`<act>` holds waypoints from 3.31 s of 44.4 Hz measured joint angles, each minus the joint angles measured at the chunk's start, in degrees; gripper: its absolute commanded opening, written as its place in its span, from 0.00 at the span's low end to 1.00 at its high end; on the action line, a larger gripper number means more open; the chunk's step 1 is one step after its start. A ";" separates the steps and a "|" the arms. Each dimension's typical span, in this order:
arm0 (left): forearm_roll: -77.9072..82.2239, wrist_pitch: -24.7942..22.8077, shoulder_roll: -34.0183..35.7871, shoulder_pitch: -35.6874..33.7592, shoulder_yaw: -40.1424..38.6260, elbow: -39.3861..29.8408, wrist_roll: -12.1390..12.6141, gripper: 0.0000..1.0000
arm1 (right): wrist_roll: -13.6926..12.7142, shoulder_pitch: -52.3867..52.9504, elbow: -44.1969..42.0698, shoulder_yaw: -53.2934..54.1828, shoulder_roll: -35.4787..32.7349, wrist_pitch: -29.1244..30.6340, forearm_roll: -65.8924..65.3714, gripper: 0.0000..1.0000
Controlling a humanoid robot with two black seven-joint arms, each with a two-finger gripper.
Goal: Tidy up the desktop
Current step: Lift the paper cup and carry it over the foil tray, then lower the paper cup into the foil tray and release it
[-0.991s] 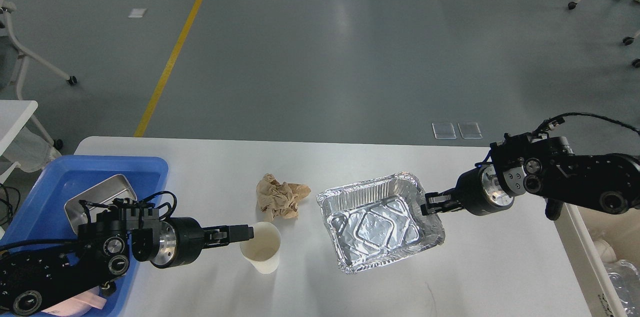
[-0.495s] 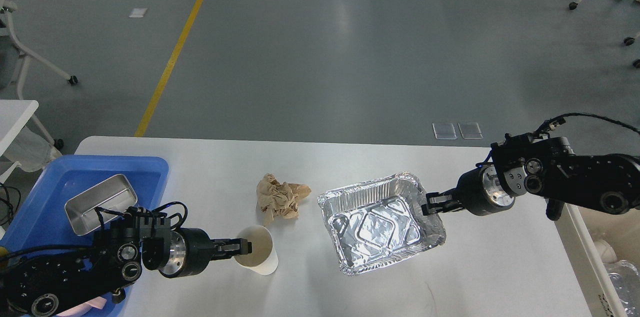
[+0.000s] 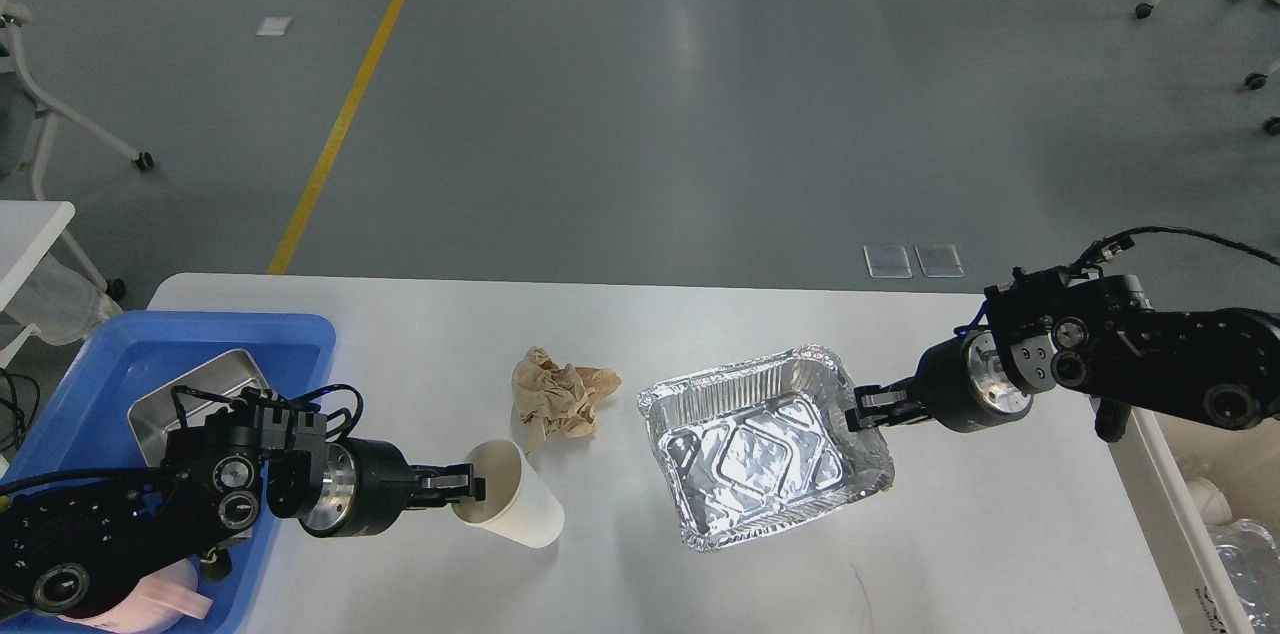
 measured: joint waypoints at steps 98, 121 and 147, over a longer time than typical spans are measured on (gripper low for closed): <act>-13.06 -22.34 -23.70 -39.19 2.06 24.93 0.20 0.04 | 0.00 -0.59 -1.33 0.00 0.12 -0.20 -0.08 0.00; -11.15 -22.76 -39.93 -45.31 10.46 32.22 0.13 0.04 | 0.14 -0.26 -1.31 0.14 0.86 -0.08 -0.01 0.00; -8.42 -20.37 -48.27 -44.13 11.78 39.54 0.31 0.06 | 0.35 1.36 0.12 0.36 0.66 0.39 0.17 0.00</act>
